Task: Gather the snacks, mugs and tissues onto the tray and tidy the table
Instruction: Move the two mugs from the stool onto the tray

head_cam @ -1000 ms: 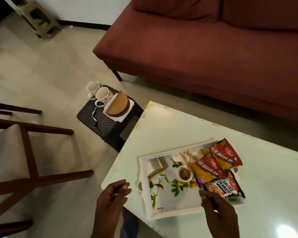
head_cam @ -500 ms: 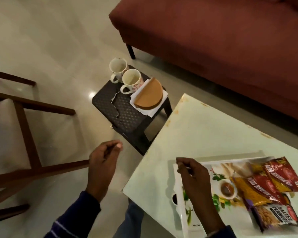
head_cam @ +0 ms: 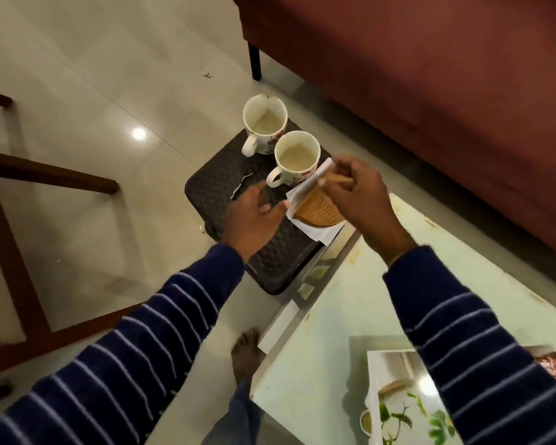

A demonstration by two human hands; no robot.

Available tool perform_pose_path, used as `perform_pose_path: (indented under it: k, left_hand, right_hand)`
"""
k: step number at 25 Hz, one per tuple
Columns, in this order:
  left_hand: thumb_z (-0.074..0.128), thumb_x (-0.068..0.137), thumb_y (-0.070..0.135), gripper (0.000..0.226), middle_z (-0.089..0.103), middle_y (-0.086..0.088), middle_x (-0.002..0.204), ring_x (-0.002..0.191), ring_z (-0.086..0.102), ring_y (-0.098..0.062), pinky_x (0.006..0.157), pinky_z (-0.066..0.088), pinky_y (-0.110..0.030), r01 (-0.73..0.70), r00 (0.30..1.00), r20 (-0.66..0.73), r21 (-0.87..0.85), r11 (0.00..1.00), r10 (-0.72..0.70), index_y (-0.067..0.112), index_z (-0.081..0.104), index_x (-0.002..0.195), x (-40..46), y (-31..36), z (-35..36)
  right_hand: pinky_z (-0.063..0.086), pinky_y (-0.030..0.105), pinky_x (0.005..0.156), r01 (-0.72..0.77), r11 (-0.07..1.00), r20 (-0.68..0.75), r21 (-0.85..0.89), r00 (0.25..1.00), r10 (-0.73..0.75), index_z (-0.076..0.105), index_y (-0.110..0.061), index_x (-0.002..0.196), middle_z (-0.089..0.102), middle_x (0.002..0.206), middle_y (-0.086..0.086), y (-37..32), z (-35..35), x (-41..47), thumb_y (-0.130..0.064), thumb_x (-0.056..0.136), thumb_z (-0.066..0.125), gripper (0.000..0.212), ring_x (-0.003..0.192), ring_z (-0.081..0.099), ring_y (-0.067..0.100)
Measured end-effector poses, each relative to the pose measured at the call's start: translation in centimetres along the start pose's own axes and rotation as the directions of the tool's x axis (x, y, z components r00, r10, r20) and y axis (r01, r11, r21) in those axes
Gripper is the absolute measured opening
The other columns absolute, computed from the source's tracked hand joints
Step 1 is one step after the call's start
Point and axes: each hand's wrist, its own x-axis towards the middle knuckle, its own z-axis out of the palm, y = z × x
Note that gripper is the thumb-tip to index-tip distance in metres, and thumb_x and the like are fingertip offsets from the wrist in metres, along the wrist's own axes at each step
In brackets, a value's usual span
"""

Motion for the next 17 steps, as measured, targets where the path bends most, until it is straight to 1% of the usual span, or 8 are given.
perform_pose_path:
  k: [3, 5, 7, 9, 11, 13, 15, 17]
  left_hand:
    - [0.066, 0.092, 0.036, 0.041, 0.063, 0.009, 0.103, 0.085, 0.059, -0.002, 0.081, 0.05, -0.026, -0.085, 0.995, -0.047, 0.064, 0.994, 0.088, 0.018, 0.06, 0.128, 2.9, 0.0, 0.1]
    - [0.063, 0.094, 0.031, 0.032, 0.068, 0.005, 0.101, 0.087, 0.062, -0.008, 0.076, 0.048, -0.02, -0.133, 0.989, -0.051, 0.118, 0.984, 0.139, 0.017, 0.065, 0.123, 4.3, -0.3, 0.1]
    - [0.059, 0.097, 0.028, 0.026, 0.071, -0.001, 0.103, 0.082, 0.061, -0.008, 0.07, 0.042, -0.014, -0.181, 0.981, -0.035, 0.182, 0.967, 0.19, 0.014, 0.069, 0.116, 5.3, -0.7, 0.1]
    - [0.057, 0.098, 0.026, 0.023, 0.071, -0.004, 0.102, 0.077, 0.057, -0.006, 0.067, 0.039, -0.014, -0.19, 0.981, 0.0, 0.206, 0.96, 0.194, 0.013, 0.069, 0.112, 6.1, -1.1, 0.2]
    - [0.054, 0.099, 0.024, 0.021, 0.07, -0.005, 0.099, 0.078, 0.057, -0.009, 0.066, 0.039, -0.017, -0.201, 0.979, 0.027, 0.22, 0.955, 0.2, 0.013, 0.069, 0.109, 6.3, -1.3, 0.4]
    - [0.054, 0.1, 0.024, 0.021, 0.071, -0.006, 0.097, 0.081, 0.058, -0.012, 0.066, 0.038, -0.018, -0.22, 0.974, 0.003, 0.234, 0.947, 0.225, 0.012, 0.07, 0.107, 6.0, -1.3, 0.5]
    - [0.055, 0.1, 0.027, 0.023, 0.071, -0.008, 0.091, 0.075, 0.057, -0.012, 0.06, 0.036, -0.012, -0.253, 0.962, -0.046, 0.224, 0.941, 0.269, 0.011, 0.07, 0.104, 5.0, -1.1, 0.1]
    - [0.055, 0.099, 0.031, 0.025, 0.069, -0.006, 0.083, 0.068, 0.057, -0.013, 0.059, 0.043, -0.017, -0.317, 0.942, -0.063, 0.156, 0.935, 0.33, 0.011, 0.069, 0.101, 3.3, -0.9, -0.7]
  right_hand:
    - [0.058, 0.047, 0.086, 0.012, 1.0, -0.007, 0.007, 1.0, -0.012, 0.06, -0.018, 0.127, 0.065, 0.112, -0.001, -0.9, 1.2, 3.9, -0.025, 0.094, 0.058, 0.034, 0.101, 0.065, 0.02]
    - [0.061, 0.047, 0.077, -0.001, 1.0, 0.0, 0.016, 1.0, 0.001, 0.065, -0.01, 0.122, 0.07, 0.106, 0.005, -0.9, 2.1, 5.5, -0.021, 0.097, 0.054, 0.029, 0.088, 0.071, 0.023]
    - [0.062, 0.043, 0.074, 0.002, 0.999, -0.009, -0.039, 1.0, -0.002, 0.067, -0.008, 0.122, 0.072, 0.108, 0.007, -0.9, 3.0, 6.3, -0.019, 0.097, 0.056, 0.029, 0.082, 0.072, 0.021]
    - [0.062, 0.041, 0.076, 0.018, 0.993, -0.058, -0.116, 0.998, -0.025, 0.07, -0.008, 0.118, 0.073, 0.106, 0.008, -0.9, 3.5, 6.7, -0.014, 0.095, 0.058, 0.027, 0.082, 0.072, 0.021]
    - [0.061, 0.041, 0.076, 0.029, 0.984, -0.091, -0.177, 0.995, -0.045, 0.074, -0.007, 0.109, 0.075, 0.097, 0.011, -1.0, 3.5, 7.0, -0.01, 0.092, 0.058, 0.024, 0.079, 0.072, 0.023]
    - [0.06, 0.039, 0.074, 0.041, 0.973, -0.108, -0.226, 0.992, -0.066, 0.076, -0.006, 0.102, 0.075, 0.09, 0.01, -1.5, 3.2, 6.7, -0.01, 0.089, 0.057, 0.023, 0.076, 0.071, 0.023]
    - [0.058, 0.034, 0.07, 0.081, 0.967, -0.128, -0.24, 0.985, -0.114, 0.077, -0.006, 0.096, 0.073, 0.084, 0.007, -2.1, 2.8, 5.8, -0.01, 0.088, 0.057, 0.022, 0.074, 0.069, 0.019]
    - [0.058, 0.033, 0.067, 0.134, 0.971, -0.138, -0.197, 0.977, -0.163, 0.077, -0.007, 0.094, 0.073, 0.082, 0.004, -2.7, 2.1, 4.2, -0.009, 0.088, 0.058, 0.021, 0.07, 0.069, 0.017]
